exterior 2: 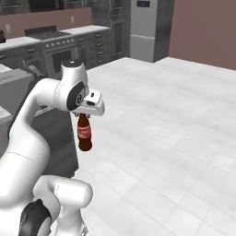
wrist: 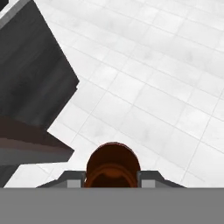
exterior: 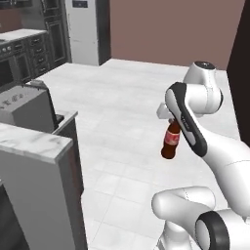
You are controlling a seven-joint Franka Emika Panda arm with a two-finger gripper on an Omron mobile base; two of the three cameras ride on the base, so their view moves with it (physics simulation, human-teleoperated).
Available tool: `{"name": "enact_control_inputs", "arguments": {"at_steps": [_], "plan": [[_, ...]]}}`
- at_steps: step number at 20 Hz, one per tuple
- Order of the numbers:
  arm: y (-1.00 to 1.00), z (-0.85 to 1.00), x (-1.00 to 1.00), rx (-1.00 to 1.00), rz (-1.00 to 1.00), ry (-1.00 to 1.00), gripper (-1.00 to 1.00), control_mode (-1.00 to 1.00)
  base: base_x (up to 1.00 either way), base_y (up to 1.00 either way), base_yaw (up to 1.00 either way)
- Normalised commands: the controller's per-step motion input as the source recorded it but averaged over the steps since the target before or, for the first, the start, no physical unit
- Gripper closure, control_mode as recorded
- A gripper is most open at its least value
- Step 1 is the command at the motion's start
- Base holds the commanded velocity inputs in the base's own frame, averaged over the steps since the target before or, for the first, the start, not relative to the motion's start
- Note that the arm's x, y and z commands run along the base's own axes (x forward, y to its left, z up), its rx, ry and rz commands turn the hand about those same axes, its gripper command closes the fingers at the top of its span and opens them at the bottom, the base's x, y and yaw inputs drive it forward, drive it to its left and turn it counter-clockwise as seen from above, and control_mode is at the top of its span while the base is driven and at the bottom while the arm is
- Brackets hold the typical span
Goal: Place the large bottle from the dining counter next to the other large bottle outside the sink, and place the small bottle from the dining counter next to the other small bottle inside the sink.
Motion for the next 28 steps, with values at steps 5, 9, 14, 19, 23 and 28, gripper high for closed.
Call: {"name": "enact_control_inputs", "arguments": {"at_steps": [5,9,14,19,23,28], "plan": [[0.0,0.0,0.0,0.0,0.0,0.0,1.0,1.0,1.0,-0.38,0.31],[0.0,0.0,0.0,0.0,0.0,0.0,1.0,1.0,1.0,-0.26,0.36],[0.0,0.0,0.0,0.0,0.0,0.0,1.0,1.0,0.93,-0.15,0.49],[0.0,0.0,0.0,0.0,0.0,0.0,1.0,1.0,0.95,-0.23,0.53],[0.0,0.0,0.0,0.0,0.0,0.0,1.0,1.0,0.93,-0.21,0.51],[0.0,0.0,0.0,0.0,0.0,0.0,1.0,1.0,0.86,-0.21,0.49]]}}
